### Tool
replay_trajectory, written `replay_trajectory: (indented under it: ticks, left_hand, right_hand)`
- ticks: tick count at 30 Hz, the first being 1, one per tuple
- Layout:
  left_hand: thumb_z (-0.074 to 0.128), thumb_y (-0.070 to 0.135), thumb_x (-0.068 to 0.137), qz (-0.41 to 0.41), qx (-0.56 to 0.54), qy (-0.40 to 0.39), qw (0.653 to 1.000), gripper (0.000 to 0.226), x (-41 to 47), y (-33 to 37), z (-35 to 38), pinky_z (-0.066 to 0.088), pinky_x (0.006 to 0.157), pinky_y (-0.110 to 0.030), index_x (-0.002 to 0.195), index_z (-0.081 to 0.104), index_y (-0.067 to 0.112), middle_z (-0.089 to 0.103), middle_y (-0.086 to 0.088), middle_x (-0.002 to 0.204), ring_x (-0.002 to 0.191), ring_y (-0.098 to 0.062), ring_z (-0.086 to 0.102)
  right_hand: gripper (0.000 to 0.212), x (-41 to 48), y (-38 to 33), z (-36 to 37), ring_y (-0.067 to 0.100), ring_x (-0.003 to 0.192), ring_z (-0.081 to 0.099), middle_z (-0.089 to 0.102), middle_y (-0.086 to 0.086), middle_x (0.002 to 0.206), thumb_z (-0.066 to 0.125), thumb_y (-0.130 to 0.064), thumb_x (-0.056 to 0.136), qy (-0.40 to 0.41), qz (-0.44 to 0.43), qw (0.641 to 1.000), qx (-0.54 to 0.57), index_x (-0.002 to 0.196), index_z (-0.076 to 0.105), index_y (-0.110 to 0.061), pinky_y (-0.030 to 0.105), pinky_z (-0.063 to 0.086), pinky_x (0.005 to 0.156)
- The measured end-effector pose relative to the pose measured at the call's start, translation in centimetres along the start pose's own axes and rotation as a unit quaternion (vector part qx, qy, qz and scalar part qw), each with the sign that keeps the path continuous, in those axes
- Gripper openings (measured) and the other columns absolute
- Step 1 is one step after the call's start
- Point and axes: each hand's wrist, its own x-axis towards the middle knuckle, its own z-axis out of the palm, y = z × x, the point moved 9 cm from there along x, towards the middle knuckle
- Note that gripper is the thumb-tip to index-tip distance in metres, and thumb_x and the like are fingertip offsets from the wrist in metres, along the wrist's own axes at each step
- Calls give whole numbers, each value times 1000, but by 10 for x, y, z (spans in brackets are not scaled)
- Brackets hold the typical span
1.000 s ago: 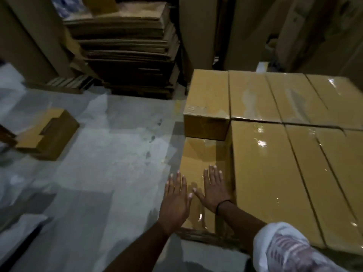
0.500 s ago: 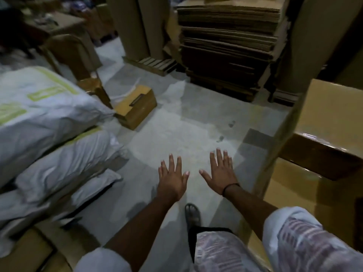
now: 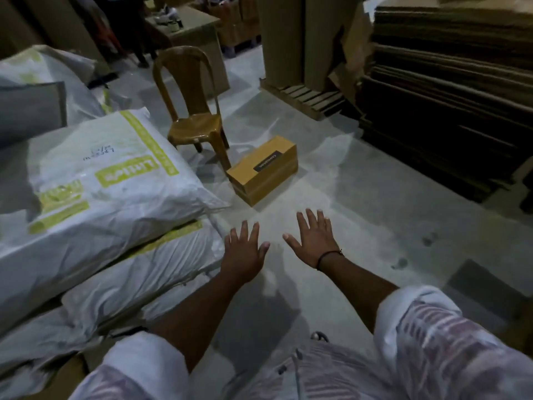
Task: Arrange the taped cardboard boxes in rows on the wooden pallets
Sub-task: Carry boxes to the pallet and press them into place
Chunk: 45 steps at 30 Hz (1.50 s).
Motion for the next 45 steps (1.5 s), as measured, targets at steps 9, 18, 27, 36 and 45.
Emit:
replay_trajectory:
  ticks: [9, 18, 27, 36, 45]
  left_hand:
    - [18, 65, 104, -32, -81, -48, 995, 72, 160, -32, -1, 14, 126, -52, 164, 14, 26, 9, -11, 171, 155, -41, 15]
    - [19, 65, 104, -75, -158, -104, 979, 74, 374, -79, -25, 22, 123, -52, 163, 20, 20, 17, -16, 169, 151, -42, 25]
    - [22, 60, 106, -90, -168, -69, 979, 69, 538, -140, -83, 34, 115, -53, 158, 30, 15, 31, -22, 161, 139, -46, 41]
    - [24, 62, 105, -177, -190, -106, 960, 71, 670, -192, -62, 37, 113, -51, 159, 27, 16, 33, -22, 159, 138, -45, 42]
    - [21, 71, 99, -209, -179, -122, 954, 81, 803, -187, -97, 37, 114, -52, 158, 31, 17, 34, -17, 161, 142, -41, 41]
  right_hand:
    - [82, 160, 11, 1, 36, 155, -8, 3, 11, 170, 26, -68, 100, -45, 19, 999, 8, 163, 6, -19, 51, -1, 125]
    - [78, 361, 9, -24, 32, 156, 3, 14, 8, 169, 30, -67, 101, -39, 13, 999, -22, 162, 14, -21, 48, 8, 125]
    - [78, 534, -16, -44, 35, 151, 19, 27, 11, 164, 32, -68, 98, -24, 36, 999, 0, 159, 24, -20, 46, 19, 122]
    - [73, 729, 9, -18, 35, 143, 32, 35, 16, 158, 40, -62, 101, -95, 46, 994, 38, 156, 31, -15, 47, 30, 114]
    - [75, 897, 26, -28, 36, 146, 29, 33, 15, 160, 43, -61, 100, -141, 72, 978, 136, 158, 28, -16, 49, 26, 116]
